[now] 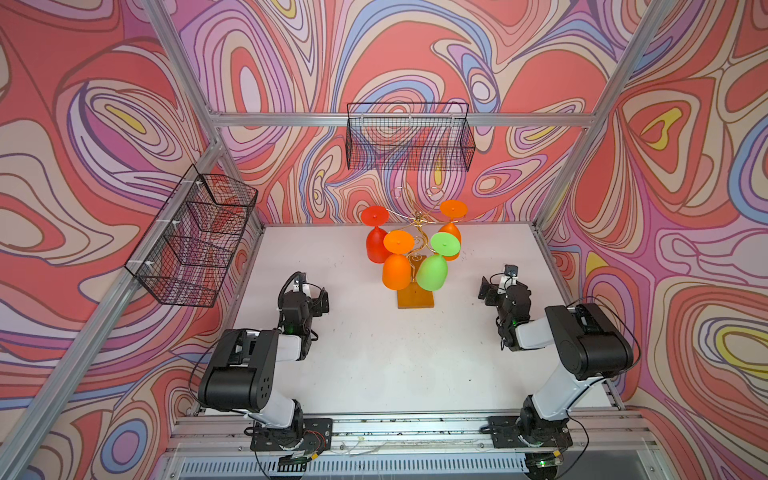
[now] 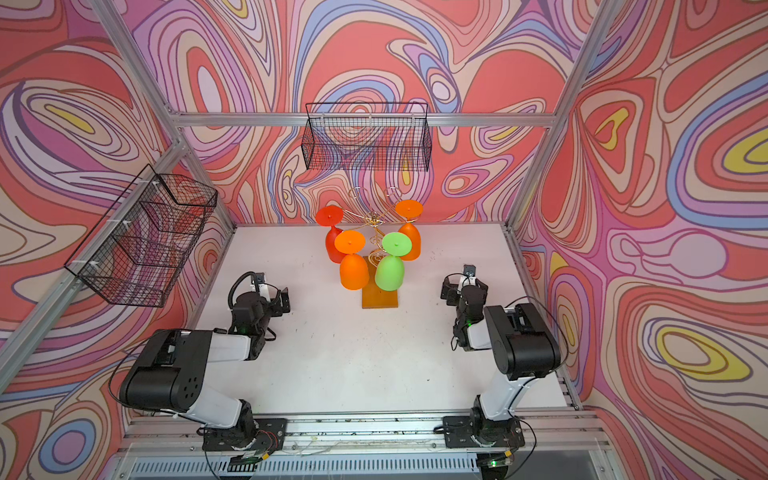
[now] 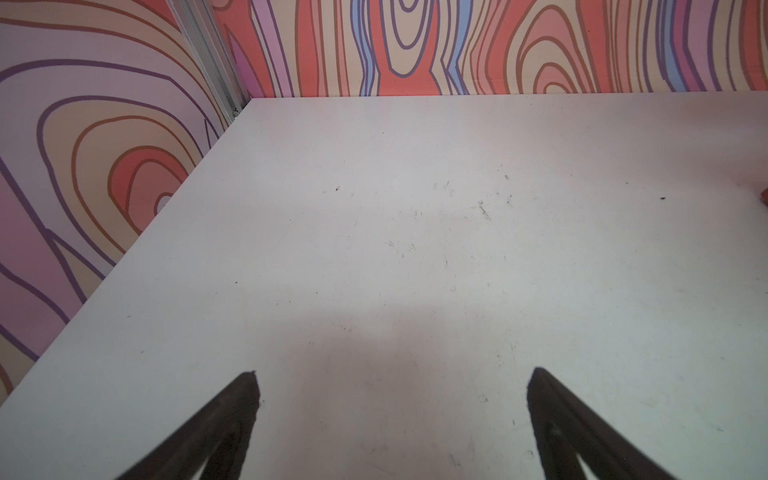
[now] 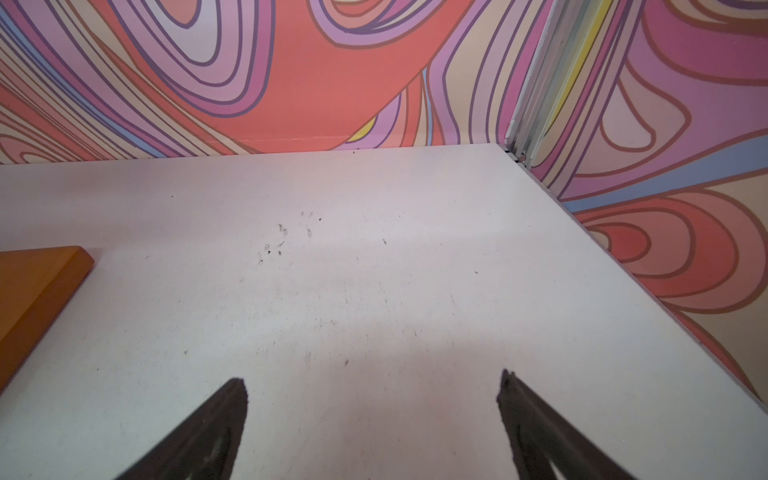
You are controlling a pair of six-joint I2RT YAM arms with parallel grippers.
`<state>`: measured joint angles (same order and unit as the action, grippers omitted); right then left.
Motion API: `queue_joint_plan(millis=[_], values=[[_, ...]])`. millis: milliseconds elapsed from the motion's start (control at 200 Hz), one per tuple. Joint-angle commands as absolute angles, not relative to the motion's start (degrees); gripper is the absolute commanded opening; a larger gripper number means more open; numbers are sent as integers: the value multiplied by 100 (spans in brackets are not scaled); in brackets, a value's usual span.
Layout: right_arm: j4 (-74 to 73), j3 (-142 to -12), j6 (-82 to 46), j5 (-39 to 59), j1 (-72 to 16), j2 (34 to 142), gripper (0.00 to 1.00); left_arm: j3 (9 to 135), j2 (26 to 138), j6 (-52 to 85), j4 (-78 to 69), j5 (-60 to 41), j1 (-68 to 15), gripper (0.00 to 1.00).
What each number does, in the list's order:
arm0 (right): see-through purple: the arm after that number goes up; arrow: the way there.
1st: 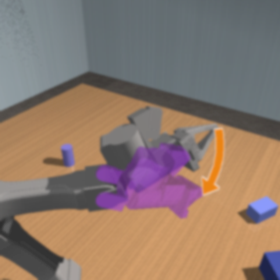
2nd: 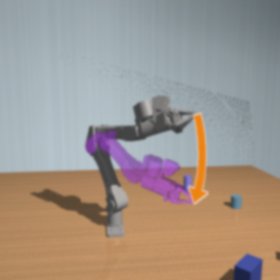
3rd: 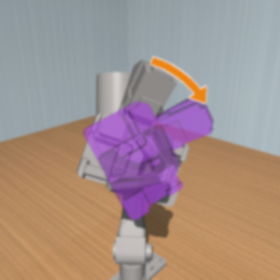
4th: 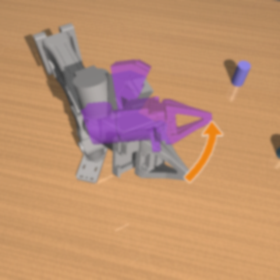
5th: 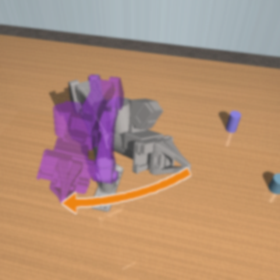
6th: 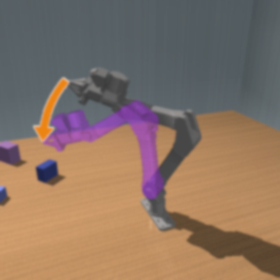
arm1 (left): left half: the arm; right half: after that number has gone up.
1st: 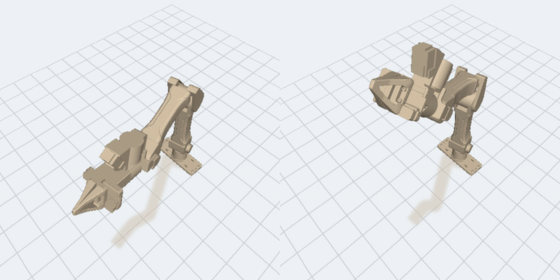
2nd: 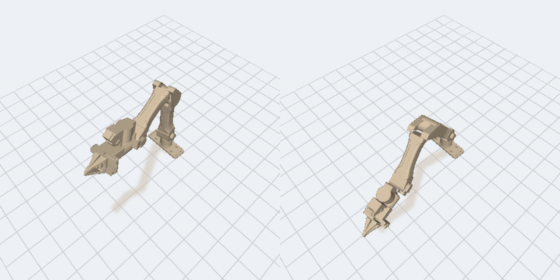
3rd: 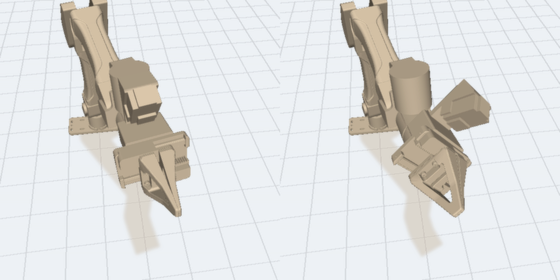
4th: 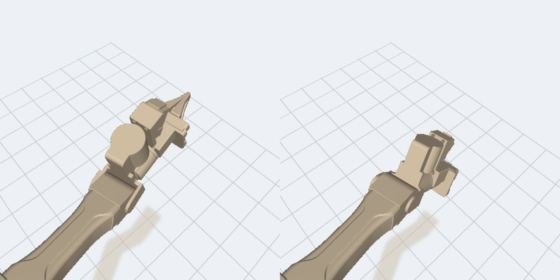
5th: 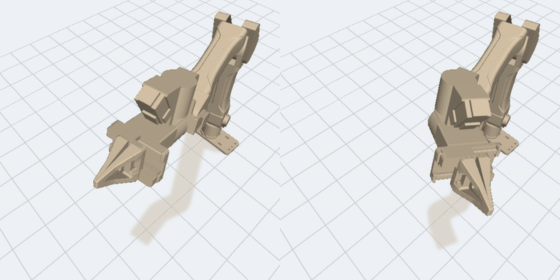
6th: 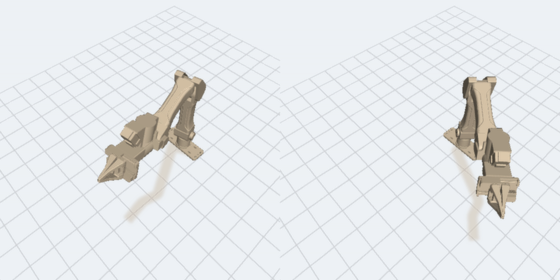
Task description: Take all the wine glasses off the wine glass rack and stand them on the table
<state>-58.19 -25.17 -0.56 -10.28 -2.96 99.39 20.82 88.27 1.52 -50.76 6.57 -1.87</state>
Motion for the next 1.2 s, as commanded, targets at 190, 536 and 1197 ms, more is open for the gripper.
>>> queue_joint_plan(millis=[190, 536, 1197], values=[[-5748, -2575, -89, -1094, -264, 9879, 98, 2153, 8846, 109, -5115, 606, -158, 100], [-5741, -2584, -97, -1096, -270, 9879, 99, 2161, 8842, 91, -5098, 571, -149, 100], [-5255, -2701, -149, -1299, -266, 9525, 98, 2241, 8427, 65, -4605, 539, -149, 100]])
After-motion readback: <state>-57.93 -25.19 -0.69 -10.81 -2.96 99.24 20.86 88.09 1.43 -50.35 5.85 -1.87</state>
